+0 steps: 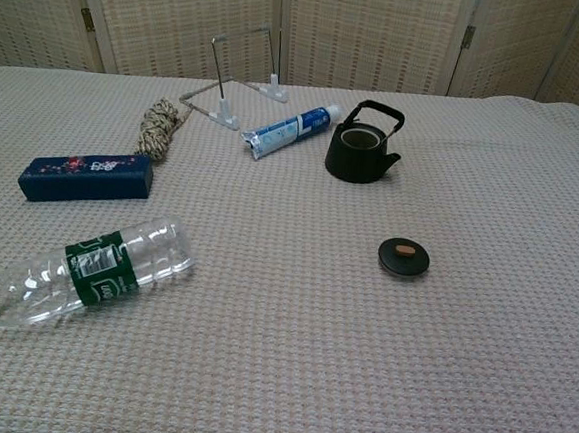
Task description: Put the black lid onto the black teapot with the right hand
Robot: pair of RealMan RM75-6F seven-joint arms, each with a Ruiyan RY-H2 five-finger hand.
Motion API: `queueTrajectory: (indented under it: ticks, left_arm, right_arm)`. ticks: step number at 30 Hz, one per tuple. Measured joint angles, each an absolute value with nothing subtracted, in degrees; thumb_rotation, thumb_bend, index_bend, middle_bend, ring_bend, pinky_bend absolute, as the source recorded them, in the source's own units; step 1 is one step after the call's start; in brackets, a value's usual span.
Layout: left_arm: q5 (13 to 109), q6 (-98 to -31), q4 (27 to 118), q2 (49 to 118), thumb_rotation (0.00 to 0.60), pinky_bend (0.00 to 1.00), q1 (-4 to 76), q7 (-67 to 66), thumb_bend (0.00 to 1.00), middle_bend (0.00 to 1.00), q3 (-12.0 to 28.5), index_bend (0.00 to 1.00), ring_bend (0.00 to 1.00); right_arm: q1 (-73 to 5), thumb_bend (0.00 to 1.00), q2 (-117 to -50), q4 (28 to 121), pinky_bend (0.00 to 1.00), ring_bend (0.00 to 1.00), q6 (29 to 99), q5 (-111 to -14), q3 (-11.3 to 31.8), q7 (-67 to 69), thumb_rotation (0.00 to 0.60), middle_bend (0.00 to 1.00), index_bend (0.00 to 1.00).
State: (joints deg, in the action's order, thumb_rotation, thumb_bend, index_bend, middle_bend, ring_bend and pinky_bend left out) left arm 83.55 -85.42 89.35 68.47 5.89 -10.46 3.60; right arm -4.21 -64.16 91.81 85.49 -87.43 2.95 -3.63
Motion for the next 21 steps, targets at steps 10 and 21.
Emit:
queueTrajectory:
  ticks: [10, 21]
  left_arm:
    - [83.6, -85.5, 88.9, 68.7, 0.6, 0.0, 5.8, -10.0, 0.16, 0.0, 3.5, 0.08, 0.0]
    - [84.2, -86.5, 88.9, 68.6, 0.6, 0.0, 5.4, -9.3, 0.16, 0.0, 3.4, 0.08, 0.0]
  right_arm:
    - [-4.7, 0.37, -63.8, 92.3, 0.11, 0.2, 85.5, -88.7, 2.9, -3.5, 0.6, 0.11, 0.06]
    - [-7.8, 0.37, -63.9, 93.5, 0.19, 0.3, 83.3, -92.3, 3.0, -4.1, 0.6, 0.15, 0.06]
